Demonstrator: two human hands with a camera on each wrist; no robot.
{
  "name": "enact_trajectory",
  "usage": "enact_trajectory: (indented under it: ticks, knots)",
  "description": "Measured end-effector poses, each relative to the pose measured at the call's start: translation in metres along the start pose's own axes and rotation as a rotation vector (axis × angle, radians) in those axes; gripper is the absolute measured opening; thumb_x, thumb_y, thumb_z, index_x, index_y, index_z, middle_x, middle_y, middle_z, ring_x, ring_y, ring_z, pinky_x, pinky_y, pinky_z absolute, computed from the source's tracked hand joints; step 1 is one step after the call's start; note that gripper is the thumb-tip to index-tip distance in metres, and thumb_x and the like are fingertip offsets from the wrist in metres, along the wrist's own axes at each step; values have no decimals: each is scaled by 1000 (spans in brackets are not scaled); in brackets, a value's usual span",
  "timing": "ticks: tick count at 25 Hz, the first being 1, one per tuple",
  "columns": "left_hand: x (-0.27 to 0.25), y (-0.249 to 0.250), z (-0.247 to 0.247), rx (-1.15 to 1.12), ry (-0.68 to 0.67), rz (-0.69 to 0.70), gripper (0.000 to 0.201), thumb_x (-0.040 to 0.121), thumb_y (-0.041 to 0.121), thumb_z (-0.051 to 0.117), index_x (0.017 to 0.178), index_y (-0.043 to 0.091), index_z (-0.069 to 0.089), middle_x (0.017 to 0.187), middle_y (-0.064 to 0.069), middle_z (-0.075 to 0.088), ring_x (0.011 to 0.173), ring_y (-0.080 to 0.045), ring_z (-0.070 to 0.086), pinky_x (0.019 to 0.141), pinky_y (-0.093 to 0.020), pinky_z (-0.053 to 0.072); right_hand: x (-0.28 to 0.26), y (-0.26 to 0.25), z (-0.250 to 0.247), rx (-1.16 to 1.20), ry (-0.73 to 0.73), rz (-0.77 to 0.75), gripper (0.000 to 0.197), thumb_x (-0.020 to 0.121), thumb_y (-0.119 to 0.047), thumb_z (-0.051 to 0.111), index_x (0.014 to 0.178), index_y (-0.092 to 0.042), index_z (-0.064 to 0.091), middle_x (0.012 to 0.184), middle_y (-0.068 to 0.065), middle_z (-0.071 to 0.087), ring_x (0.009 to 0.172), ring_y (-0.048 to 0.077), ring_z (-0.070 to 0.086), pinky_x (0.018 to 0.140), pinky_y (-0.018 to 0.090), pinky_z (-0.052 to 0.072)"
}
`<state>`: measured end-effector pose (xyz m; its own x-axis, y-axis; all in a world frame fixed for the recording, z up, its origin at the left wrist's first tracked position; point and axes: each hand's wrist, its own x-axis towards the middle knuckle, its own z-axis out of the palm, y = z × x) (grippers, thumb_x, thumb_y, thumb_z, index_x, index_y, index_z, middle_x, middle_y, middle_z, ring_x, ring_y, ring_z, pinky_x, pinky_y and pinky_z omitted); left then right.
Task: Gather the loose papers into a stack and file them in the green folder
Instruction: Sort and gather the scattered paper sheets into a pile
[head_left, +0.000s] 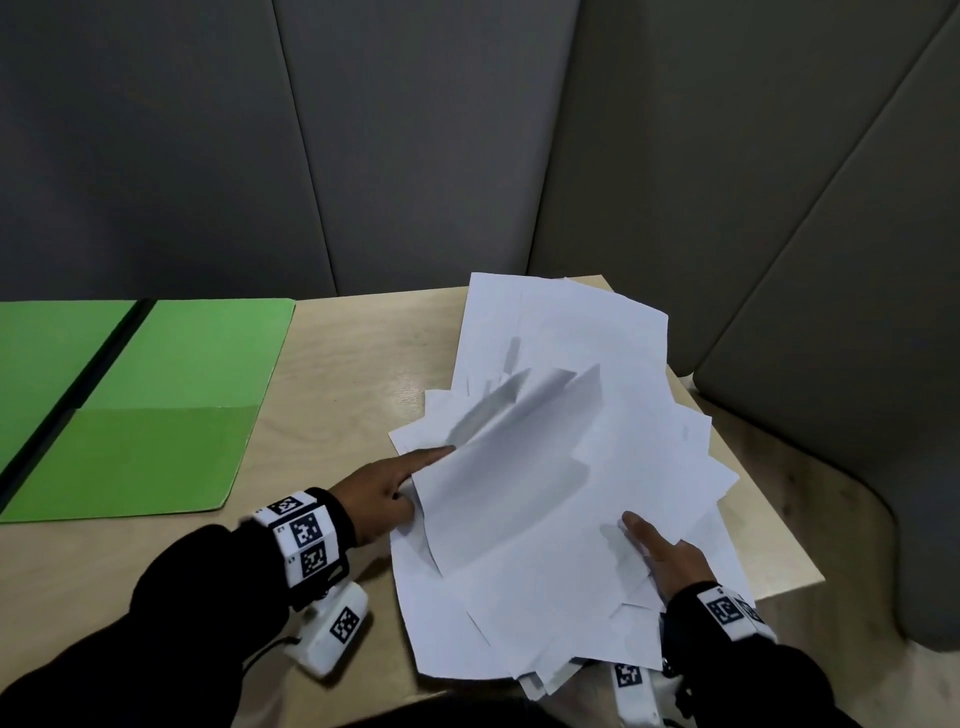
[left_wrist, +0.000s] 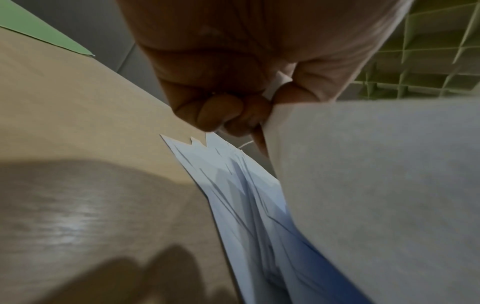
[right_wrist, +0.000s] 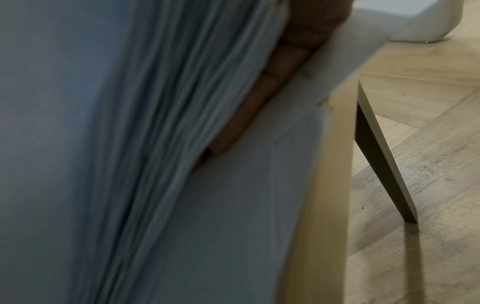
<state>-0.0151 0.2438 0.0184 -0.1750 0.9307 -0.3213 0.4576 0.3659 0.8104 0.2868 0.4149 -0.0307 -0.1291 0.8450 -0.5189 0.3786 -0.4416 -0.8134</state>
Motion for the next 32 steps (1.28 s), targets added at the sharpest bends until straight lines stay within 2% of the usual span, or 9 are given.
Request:
enact_trajectory:
  ticks: [2, 4, 8, 11, 16, 20, 24, 28, 32]
  knots:
    - [2, -1, -1, 44, -2, 32, 84, 59, 10, 41, 111, 76, 37, 128, 27, 56, 110, 4, 57, 97, -21, 47, 1, 1, -1, -13, 15, -4, 32, 79, -26, 71, 94, 0, 61, 80, 12, 60, 65, 24, 53, 63, 30, 38]
    - [5, -4, -15, 84, 155, 9, 83, 68, 7, 48, 116, 74, 35, 134, 14, 56, 113, -3, 56, 96, -16, 44, 3, 2, -1, -54, 18, -17, 29, 80, -19, 70, 99, 1, 59, 89, 14, 58, 76, 27, 54, 74, 31, 38]
    - [14, -8, -66, 164, 669, -211, 72, 87, 2, 46, 143, 44, 27, 134, -10, 57, 104, -27, 60, 92, -31, 45, 15, 14, -2, -111, 18, -19, 40, 77, -20, 72, 105, 8, 63, 93, 18, 66, 86, 33, 62, 78, 35, 45]
    - [19, -15, -100, 54, 837, -193, 67, 89, -2, 41, 146, 30, 30, 132, -14, 56, 114, -32, 56, 98, -34, 41, 16, 17, -2, -96, 20, -28, 35, 76, -15, 72, 101, 8, 64, 90, 20, 68, 84, 34, 64, 78, 37, 48]
    - [37, -25, -91, -77, 552, 17, 66, 80, -4, 47, 139, 26, 40, 138, -7, 52, 117, -20, 53, 105, -33, 36, 5, 14, -3, -41, -39, -62, 12, 80, -5, 68, 90, 0, 64, 69, 4, 66, 67, 22, 62, 54, 26, 48]
    - [55, -23, -51, 31, 350, -3, 65, 85, -12, 44, 141, 21, 39, 139, 2, 48, 126, -12, 45, 98, -15, 28, 7, 18, -6, -85, -58, -65, 10, 78, -8, 70, 85, -1, 69, 54, -6, 70, 66, 24, 66, 61, 29, 49]
    - [72, -13, -23, 61, 273, -29, 69, 84, -11, 42, 143, 26, 37, 143, 1, 46, 132, -15, 43, 94, -10, 25, 5, 17, -5, -85, -57, -62, 10, 78, -9, 71, 84, -1, 70, 60, -1, 72, 56, 21, 67, 61, 29, 50]
    - [87, 5, 13, 135, 167, -16, 51, 94, 9, 41, 139, 33, 43, 141, 0, 50, 123, -18, 52, 90, -15, 37, -4, 9, -1, -59, -37, -66, 8, 76, -9, 72, 77, -2, 68, 57, 0, 68, 42, 10, 63, 41, 17, 46]
    - [98, 15, 43, 116, 113, -34, 44, 98, 17, 39, 138, 37, 42, 143, 0, 49, 128, -19, 49, 93, -14, 32, -7, 3, -2, -31, -20, -42, 14, 75, -11, 74, 73, -3, 64, 61, 3, 65, 56, 19, 62, 40, 16, 45]
